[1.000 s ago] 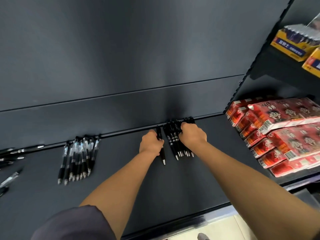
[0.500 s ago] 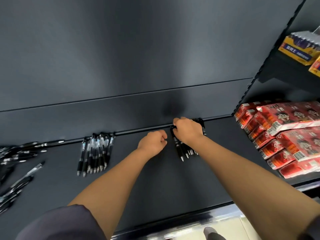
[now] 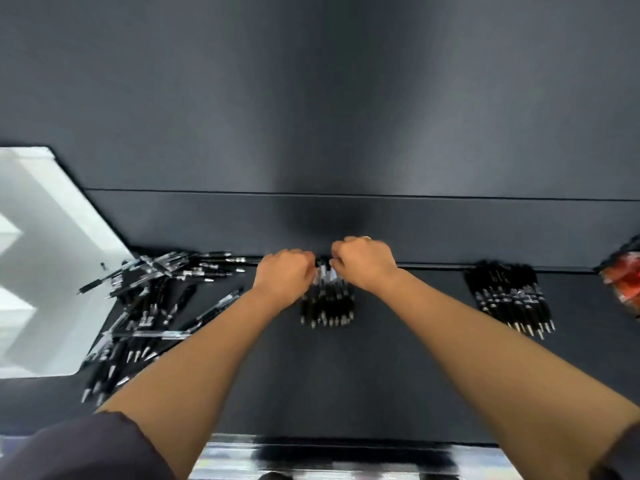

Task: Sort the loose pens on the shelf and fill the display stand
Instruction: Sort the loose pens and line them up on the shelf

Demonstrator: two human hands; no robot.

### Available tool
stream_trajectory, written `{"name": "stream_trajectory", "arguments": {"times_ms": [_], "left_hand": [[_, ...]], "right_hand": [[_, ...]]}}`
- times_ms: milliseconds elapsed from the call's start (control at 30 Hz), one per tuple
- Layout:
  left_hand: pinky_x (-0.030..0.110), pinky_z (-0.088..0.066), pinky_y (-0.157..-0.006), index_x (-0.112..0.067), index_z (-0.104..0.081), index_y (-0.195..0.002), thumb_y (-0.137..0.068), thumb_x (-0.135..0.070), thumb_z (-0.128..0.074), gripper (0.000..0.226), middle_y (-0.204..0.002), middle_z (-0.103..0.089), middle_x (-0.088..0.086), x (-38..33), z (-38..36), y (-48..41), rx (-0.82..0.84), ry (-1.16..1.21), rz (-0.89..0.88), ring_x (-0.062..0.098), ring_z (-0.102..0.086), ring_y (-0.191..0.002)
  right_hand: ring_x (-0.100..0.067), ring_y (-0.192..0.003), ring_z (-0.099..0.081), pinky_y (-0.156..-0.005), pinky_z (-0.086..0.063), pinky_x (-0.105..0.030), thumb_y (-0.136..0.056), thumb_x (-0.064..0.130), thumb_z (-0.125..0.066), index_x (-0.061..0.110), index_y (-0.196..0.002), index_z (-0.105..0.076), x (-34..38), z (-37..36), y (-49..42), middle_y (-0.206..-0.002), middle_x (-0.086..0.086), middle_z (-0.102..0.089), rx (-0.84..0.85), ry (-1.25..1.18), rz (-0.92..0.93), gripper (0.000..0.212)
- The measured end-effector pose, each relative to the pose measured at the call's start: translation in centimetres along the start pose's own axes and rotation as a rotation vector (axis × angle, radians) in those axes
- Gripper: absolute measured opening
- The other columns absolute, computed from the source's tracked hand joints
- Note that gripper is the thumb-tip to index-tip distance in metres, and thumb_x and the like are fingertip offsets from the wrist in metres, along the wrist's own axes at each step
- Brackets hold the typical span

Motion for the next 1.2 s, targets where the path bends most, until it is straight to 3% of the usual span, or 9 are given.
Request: {"name": "stream_trajectory", "arguments": {"times_ms": [300,467,567,667,800,900,1000,1067,1200], "left_hand": [[0.035,-0.044,-0.082,-0.022,-0.06,-0.104,-0.092,-0.026,-0.043,0.021,-0.114,-0.063,0.003,15.6,1.3,5.4,0.114,-0.003,0.153,0.028,-0.058,-0.104],[0.035,-0.048,-0.08,-0.02,-0.059,-0.097,-0.09,-0.019,-0.045,0.015,-0.107,-0.063,0.004,19.8,0.5,7.6,0.231,0.14,0.168,0.027,-0.058,-0.099],[0.036,-0.047,-0.084,-0.018,-0.058,-0.1,-0.09,-0.017,-0.049,0.013,-0.107,-0.06,0.003,20.8,-0.4,8.6,0.301,0.192,0.101,0.024,-0.057,-0.1],[0.036,-0.046,-0.088,-0.018,-0.054,-0.11,-0.09,-0.023,-0.053,0.021,-0.113,-0.058,0.003,21.0,-1.3,9.2,0.312,0.168,0.054,0.024,-0.054,-0.107],[0.037,-0.04,-0.086,-0.019,-0.046,-0.118,-0.088,-0.032,-0.057,0.035,-0.116,-0.056,0.005,20.6,-2.5,9.3,0.307,0.008,0.038,0.026,-0.052,-0.111],[0.037,-0.041,-0.085,-0.018,-0.043,-0.12,-0.088,-0.029,-0.058,0.037,-0.116,-0.055,0.006,20.2,-3.0,8.7,0.279,-0.08,0.049,0.027,-0.052,-0.112],[0.039,-0.044,-0.083,-0.015,-0.042,-0.12,-0.088,-0.025,-0.057,0.037,-0.117,-0.055,0.009,19.9,-2.9,8.1,0.249,-0.074,0.105,0.029,-0.052,-0.112],[0.039,-0.044,-0.08,-0.013,-0.044,-0.117,-0.087,-0.024,-0.056,0.034,-0.115,-0.055,0.009,19.9,-2.8,7.8,0.24,-0.019,0.139,0.03,-0.052,-0.112],[0.036,-0.041,-0.075,-0.012,-0.047,-0.11,-0.086,-0.021,-0.057,0.027,-0.112,-0.054,0.009,20.0,-2.7,8.1,0.241,0.105,0.179,0.031,-0.053,-0.108]], "right_hand": [[-0.027,-0.102,-0.057,-0.072,-0.044,-0.032,-0.094,0.031,-0.048,0.022,-0.103,-0.062,13.7,-2.7,-6.0,-0.11,-0.004,-0.061,0.267,-0.16,0.123,0.019],[-0.022,-0.11,-0.053,-0.077,-0.043,-0.031,-0.089,0.015,-0.054,0.028,-0.121,-0.056,17.9,-4.7,-7.2,-0.118,0.001,-0.054,0.447,-0.139,0.239,0.034],[-0.026,-0.11,-0.051,-0.073,-0.043,-0.034,-0.088,0.011,-0.055,0.029,-0.13,-0.048,19.4,-5.8,-7.3,-0.123,-0.002,-0.045,0.472,0.014,0.311,0.046],[-0.029,-0.104,-0.054,-0.066,-0.041,-0.034,-0.09,0.01,-0.053,0.023,-0.126,-0.047,20.1,-6.8,-7.3,-0.125,-0.007,-0.043,0.405,0.103,0.305,0.039],[-0.033,-0.096,-0.057,-0.065,-0.045,-0.036,-0.093,0.012,-0.049,0.014,-0.119,-0.049,20.4,-7.2,-7.3,-0.121,-0.012,-0.044,0.294,0.025,0.19,0.025],[-0.03,-0.098,-0.057,-0.07,-0.046,-0.035,-0.093,0.022,-0.051,0.016,-0.11,-0.054,20.2,-6.7,-7.1,-0.114,-0.006,-0.047,0.254,-0.101,0.205,0.018],[-0.017,-0.1,-0.057,-0.07,-0.039,-0.027,-0.087,0.033,-0.061,0.028,-0.104,-0.061,20.2,-6.1,-6.9,-0.097,0.009,-0.053,0.457,-0.182,0.304,0.018],[-0.014,-0.101,-0.054,-0.074,-0.042,-0.028,-0.083,0.038,-0.067,0.032,-0.113,-0.06,20.5,-6.1,-6.4,-0.101,0.01,-0.053,0.607,-0.2,0.35,0.031],[-0.021,-0.103,-0.054,-0.075,-0.044,-0.033,-0.084,0.034,-0.066,0.028,-0.109,-0.056,21.3,-7.3,-5.4,-0.117,0.002,-0.048,0.543,-0.156,0.42,0.028]]}}
Point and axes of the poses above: each hand's wrist, its own y-axis away from the middle knuckle, its own z-axis out of the back of the hand, x = y × z, the point moved 1 cm from there along -y, towards the middle knuckle
